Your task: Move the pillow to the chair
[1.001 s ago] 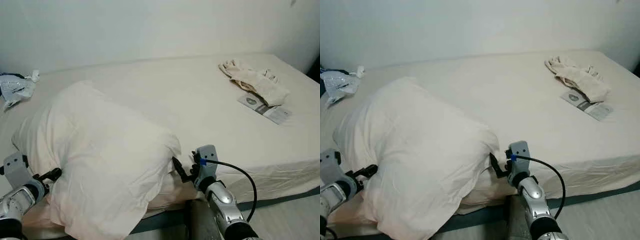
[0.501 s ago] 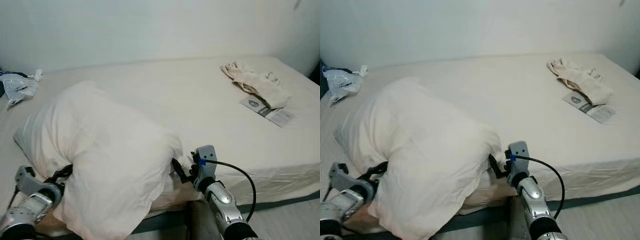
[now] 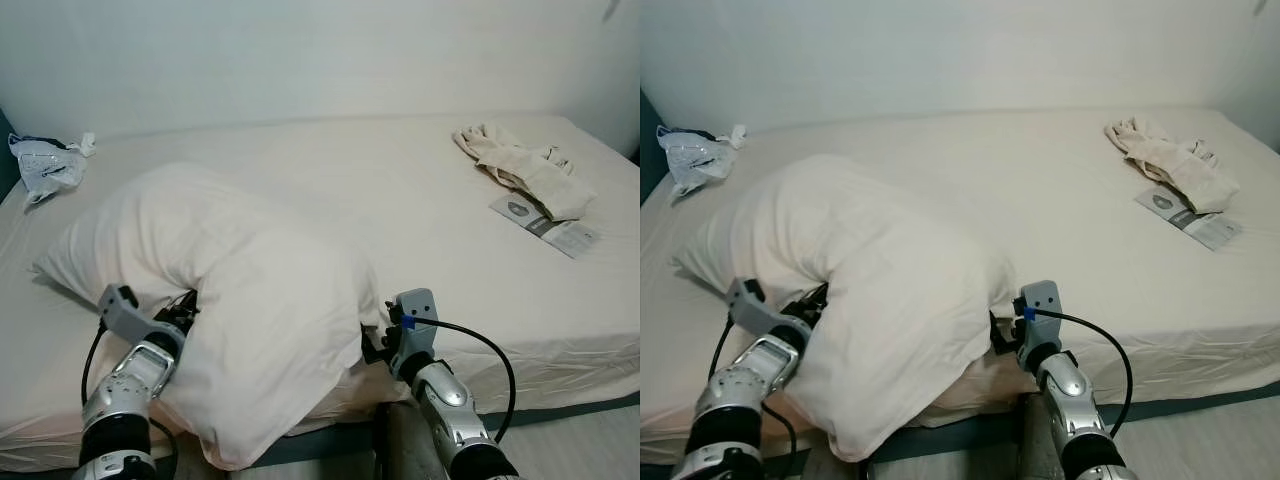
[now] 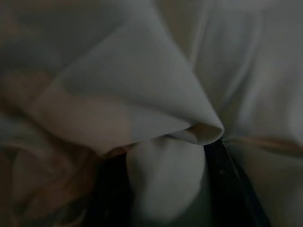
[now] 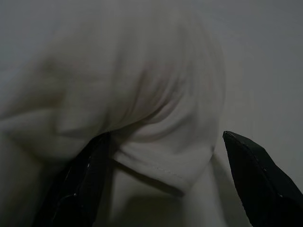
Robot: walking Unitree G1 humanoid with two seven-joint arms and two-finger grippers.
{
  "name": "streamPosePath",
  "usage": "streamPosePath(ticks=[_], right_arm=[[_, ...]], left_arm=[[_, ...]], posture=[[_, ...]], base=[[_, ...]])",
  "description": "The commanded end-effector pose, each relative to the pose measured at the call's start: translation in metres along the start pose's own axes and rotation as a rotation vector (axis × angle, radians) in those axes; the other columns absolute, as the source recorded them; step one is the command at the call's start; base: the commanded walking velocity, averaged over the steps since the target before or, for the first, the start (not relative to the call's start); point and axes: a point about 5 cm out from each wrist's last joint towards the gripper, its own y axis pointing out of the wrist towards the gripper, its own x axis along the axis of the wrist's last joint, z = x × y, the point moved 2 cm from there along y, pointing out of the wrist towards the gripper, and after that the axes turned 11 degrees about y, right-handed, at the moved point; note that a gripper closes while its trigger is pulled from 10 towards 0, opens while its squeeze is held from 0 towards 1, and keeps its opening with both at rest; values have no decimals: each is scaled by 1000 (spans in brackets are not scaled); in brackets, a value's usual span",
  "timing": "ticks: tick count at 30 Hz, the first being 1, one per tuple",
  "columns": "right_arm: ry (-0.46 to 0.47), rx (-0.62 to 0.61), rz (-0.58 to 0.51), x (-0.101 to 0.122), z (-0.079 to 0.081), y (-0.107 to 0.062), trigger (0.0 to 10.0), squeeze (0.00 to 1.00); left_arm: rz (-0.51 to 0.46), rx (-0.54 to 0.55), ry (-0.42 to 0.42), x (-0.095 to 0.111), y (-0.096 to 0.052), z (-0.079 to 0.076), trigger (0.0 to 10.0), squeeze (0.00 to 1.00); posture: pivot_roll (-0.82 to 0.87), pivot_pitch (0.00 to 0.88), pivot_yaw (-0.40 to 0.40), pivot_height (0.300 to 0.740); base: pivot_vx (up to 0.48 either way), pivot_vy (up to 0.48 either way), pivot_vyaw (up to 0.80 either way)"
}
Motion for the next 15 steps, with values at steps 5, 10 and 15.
streamPosePath(ticks=[5, 10, 15], right_arm=[[41, -4, -19, 13, -4, 7, 10000, 0], [116, -100, -94, 49, -35, 14, 10000, 0], [181, -184, -197, 92, -67, 16, 10000, 0]], left_arm=[[124, -171, 240, -8, 4, -24, 0, 0], [179, -248, 319, 9, -1, -17, 0, 0], [278, -471, 305, 22, -19, -25, 0, 0]], posture=[[-49, 131, -19, 558], [-42, 147, -19, 558], [-35, 152, -21, 558]], base=[[0, 0, 0], [0, 0, 0], [0, 0, 0]])
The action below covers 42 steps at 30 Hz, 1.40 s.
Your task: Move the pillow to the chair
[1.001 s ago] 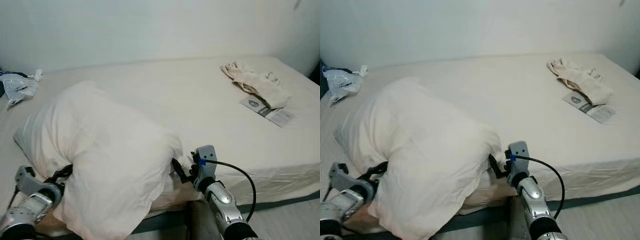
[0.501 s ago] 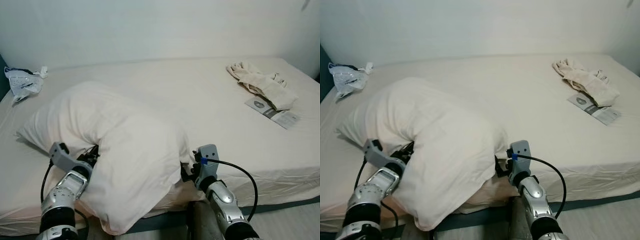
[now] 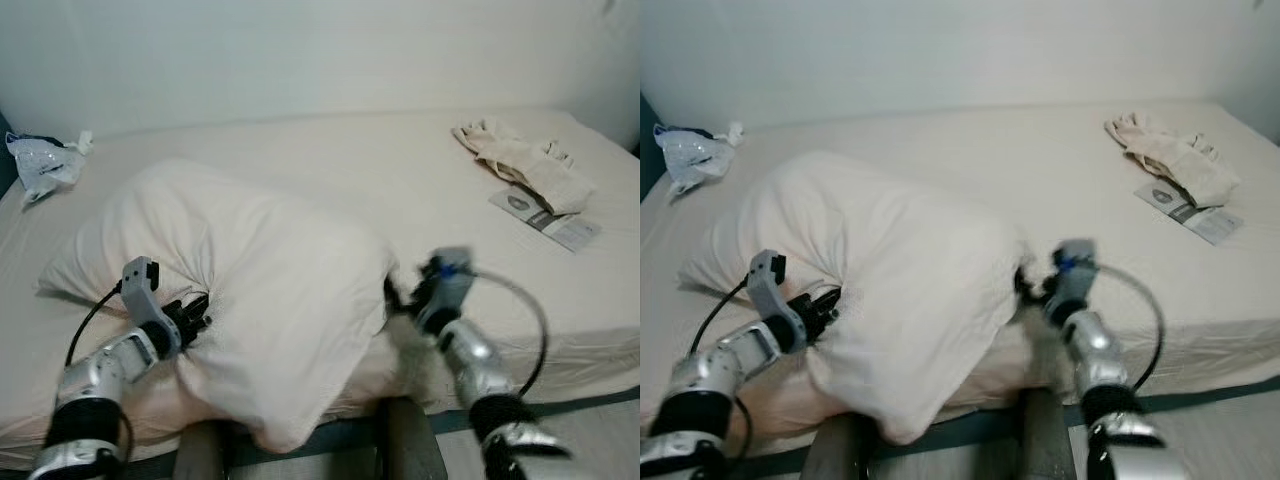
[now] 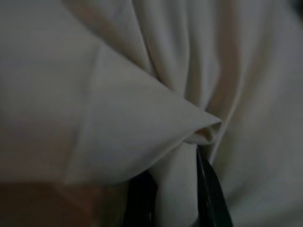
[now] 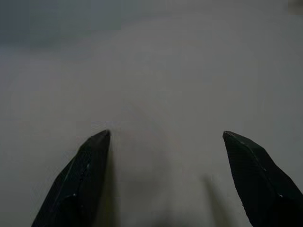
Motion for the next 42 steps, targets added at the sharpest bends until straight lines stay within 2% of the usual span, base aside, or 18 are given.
streamPosePath(ticks=[1, 4, 5, 6, 8, 9, 11, 14, 17, 19, 20, 23, 26, 30, 32, 37, 39, 42], right_arm=[[59, -31, -15, 8, -7, 2, 10000, 0], [112, -52, -63, 26, -15, 5, 10000, 0], [112, -52, -63, 26, -15, 5, 10000, 0], [150, -57, -94, 37, -19, 6, 10000, 0], [150, -57, -94, 37, -19, 6, 10000, 0], [158, -68, -99, 45, -27, 5, 10000, 0], [150, -77, -83, 47, -34, 4, 10000, 0], [147, -74, -34, 44, -38, 2, 10000, 0], [157, -59, 10, 40, -38, 3, 10000, 0], [167, -47, 37, 37, -35, 4, 10000, 0], [169, 6, 107, 27, -25, 8, 10000, 0], [160, 74, 190, 16, -12, 11, 10000, 0], [188, 274, 344, -7, 18, 11, 10000, 0], [180, 402, 426, -16, 34, 9, 10000, 0], [122, 527, 566, -30, 45, 1, 10000, 0], [89, 490, 662, -41, 34, -8, 10000, 0], [-11, 430, 732, -51, 21, -16, 10000, 0], [-82, 421, 780, -59, 15, -22, 10000, 0]], left_arm=[[35, -234, 4, -1, -5, -25, 0, 0], [73, -373, 43, -2, -20, -36, 0, 0], [73, -373, 43, -2, -20, -36, 0, 0], [92, -444, 48, -3, -30, -42, 0, 0], [92, -444, 48, -3, -30, -42, 0, 0], [112, -580, 18, -3, -50, -54, 0, 0], [150, -693, -12, -4, -69, -65, 0, 0], [221, -769, -24, -11, -88, -73, 0, 0], [288, -774, -6, -20, -95, -74, 0, 0], [308, -729, 43, -26, -92, -69, 0, 0], [293, -573, 191, -37, -74, -54, 0, 0], [270, -418, 327, -43, -56, -41, 0, 0], [251, -251, 452, -49, -38, -32, 0, 0], [221, -171, 515, -48, -32, -29, 0, 0], [181, -91, 536, -47, -26, -24, 0, 0], [117, -37, 551, -46, -23, -22, 0, 0], [94, -26, 549, -49, -23, -23, 0, 0], [81, -7, 545, -50, -24, -22, 0, 0]], posture=[[-30, 154, -21, 558], [-28, 155, -22, 558], [-28, 155, -22, 558], [-29, 157, -21, 558], [-29, 157, -21, 558], [-28, 161, -17, 558], [-25, 164, -17, 558], [-20, 166, -19, 558], [-12, 172, -20, 558], [-6, 175, -23, 558], [-5, 178, -25, 558], [-1, 181, -27, 558], [-2, 184, -32, 558], [-5, 181, -34, 558], [-8, 178, -35, 558], [-8, 173, -36, 558], [-7, 168, -35, 558], [-3, 164, -35, 558]], base=[[0, 0, 0], [0, 0, 0], [0, 0, 0], [0, 0, 0], [0, 0, 0], [0, 0, 0], [0, 0, 0], [0, 0, 0], [0, 0, 0], [0, 0, 0], [0, 0, 0], [0, 0, 0], [0, 0, 0], [0, 0, 0], [0, 0, 0], [0, 0, 0], [0, 0, 0], [0, 0, 0]])
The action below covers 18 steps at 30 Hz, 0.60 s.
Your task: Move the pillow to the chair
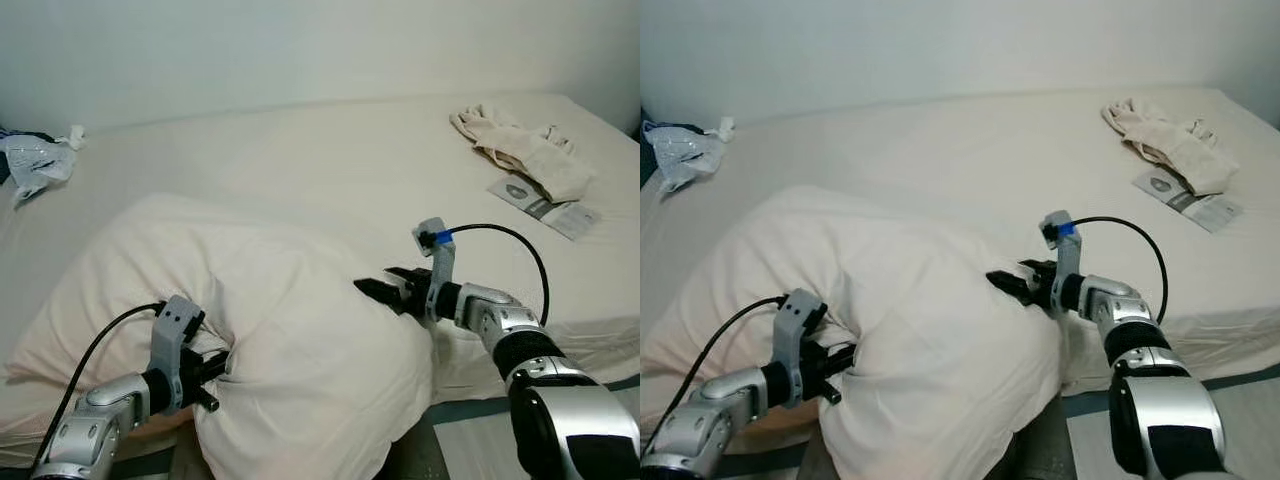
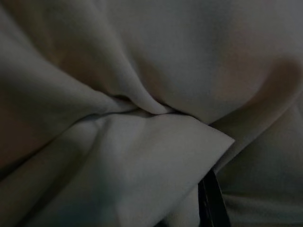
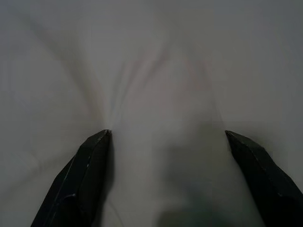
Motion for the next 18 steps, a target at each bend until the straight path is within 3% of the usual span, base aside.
streamPosePath(ticks=[1, 2, 4, 5, 6, 8, 13, 18], right_arm=[[17, -42, 145, -37, -7, -2, 10000, 0], [-45, -146, 110, -34, -16, -6, 10000, 0], [-18, -257, 19, -23, -28, -14, 10000, 0], [-18, -257, 19, -23, -28, -14, 10000, 0], [89, -245, -43, -17, -30, -17, 10000, 0], [122, -226, -55, -17, -29, -17, 10000, 0], [351, 42, 15, -37, 2, 3, 10000, 0], [481, 160, 33, -46, 23, 18, 10000, 0]], left_arm=[[-25, 68, 12, 3, -3, 9, 0, 0], [-25, 73, 16, 1, -4, 8, 0, 0], [-24, 81, 19, 0, -5, 8, 0, 0], [-24, 81, 19, 0, -5, 8, 0, 0], [-27, 81, 13, -1, -6, 8, 0, 0], [-28, 82, 12, -2, -6, 8, 0, 0], [-33, 57, 9, -1, -7, 6, 0, 0], [-38, 60, 7, 0, -7, 8, 0, 0]], posture=[[-3, 164, -35, 558], [1, 165, -37, 558], [1, 166, -36, 558], [1, 166, -36, 558], [0, 166, -33, 558], [0, 166, -33, 558], [17, 175, -25, 558], [25, 179, -29, 558]], base=[[0, 0, 0], [0, 0, 0], [0, 0, 0], [0, 0, 0], [0, 0, 0], [0, 0, 0], [0, 0, 0], [0, 0, 0]])
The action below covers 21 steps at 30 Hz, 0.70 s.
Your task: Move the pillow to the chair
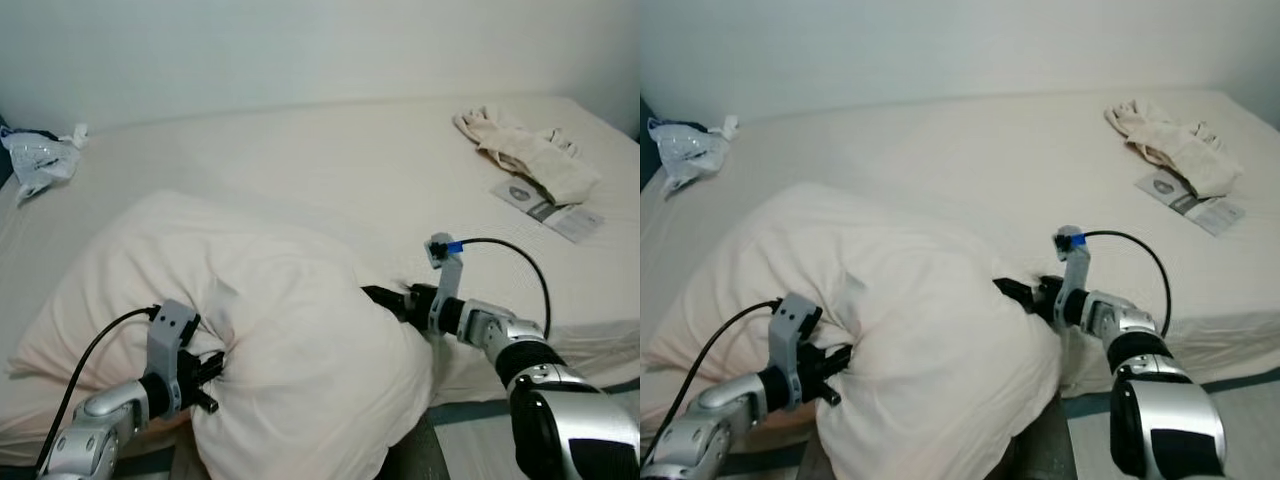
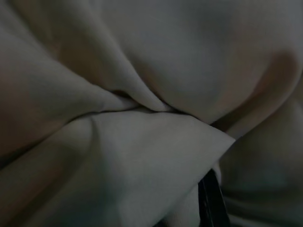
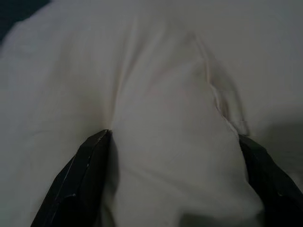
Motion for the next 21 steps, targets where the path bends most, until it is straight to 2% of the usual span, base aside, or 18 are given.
streamPosePath(ticks=[1, 2, 5, 8, 10, 12, 13, 14, 15, 16, 19, 20, 21], right_arm=[[197, 76, 101, -42, 9, 21, 10000, 0], [228, 91, 105, -45, 12, 24, 10000, 0], [239, 123, 133, -51, 17, 29, 10000, 0], [207, 216, 252, -66, 32, 38, 10000, 0], [126, 253, 333, -73, 40, 43, 10000, 0], [-36, 232, 363, -75, 42, 49, 10000, 0], [-192, 178, 315, -70, 41, 56, 10000, 0], [-192, 178, 315, -70, 41, 56, 10000, 0], [-231, 117, 264, -64, 38, 58, 10000, 0], [-270, 12, 176, -54, 31, 59, 902, 0], [-286, -48, 125, -48, 26, 57, 902, 0], [-302, -66, 86, -44, 24, 55, 0, 0], [-277, -79, 13, -37, 23, 53, 0, 0]], left_arm=[[-16, 23, 5, 4, 0, 3, 0, 0], [-18, 23, 6, 4, 1, 2, 0, 0], [-24, 21, 4, 5, 2, 1, 0, 0], [-36, 18, 0, 7, 5, -3, 0, 0], [-42, 22, -1, 8, 8, -5, 0, 0], [-48, 28, -3, 8, 11, -7, 0, 0], [-52, 45, -2, 9, 13, -8, 0, 0], [-52, 45, -2, 9, 13, -8, 0, 0], [-50, 63, -1, 10, 15, -7, 0, 0], [-37, 111, 3, 10, 18, -5, 0, 0], [-25, 151, 8, 10, 19, -2, 0, 0], [-27, 156, -10, 11, 19, -3, 3686, 0], [-31, 176, -33, 12, 20, -2, 8471, 0]], posture=[[28, 178, -32, 558], [28, 178, -32, 558], [30, 179, -35, 558], [25, 180, -35, 558], [22, 179, -34, 558], [16, 176, -34, 558], [10, 172, -33, 558], [10, 172, -33, 558], [9, 166, -34, 558], [8, 160, -34, 558], [8, 160, -34, 558], [6, 152, -36, 558], [6, 145, -35, 558]], base=[[0, 0, 0], [0, 0, 0], [0, 0, 0], [0, 0, 0], [0, 0, 0], [0, 0, 0], [0, 0, 0], [0, 0, 0], [0, 0, 0], [0, 0, 0], [0, 0, 0], [0, 0, 0], [0, 0, 0]])
